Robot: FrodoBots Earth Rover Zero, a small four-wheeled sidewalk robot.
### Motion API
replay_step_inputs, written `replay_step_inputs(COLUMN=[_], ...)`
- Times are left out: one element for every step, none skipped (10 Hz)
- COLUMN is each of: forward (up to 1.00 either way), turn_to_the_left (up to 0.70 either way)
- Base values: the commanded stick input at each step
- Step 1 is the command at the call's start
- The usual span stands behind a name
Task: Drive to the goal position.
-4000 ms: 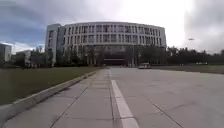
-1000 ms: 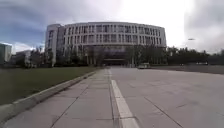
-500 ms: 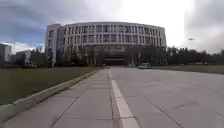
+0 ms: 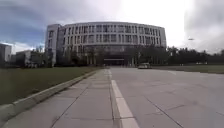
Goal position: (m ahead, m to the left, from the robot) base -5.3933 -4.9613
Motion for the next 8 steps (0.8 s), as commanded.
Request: replay_step_inputs(forward=[-0.29, -0.48, -0.67, -0.34, 0.12, 0.58, 0.65, 0.7], turn_to_the_left=[0.0, 0.0, 0.0, 0.0, 0.0, 0.0, 0.0, 0.0])
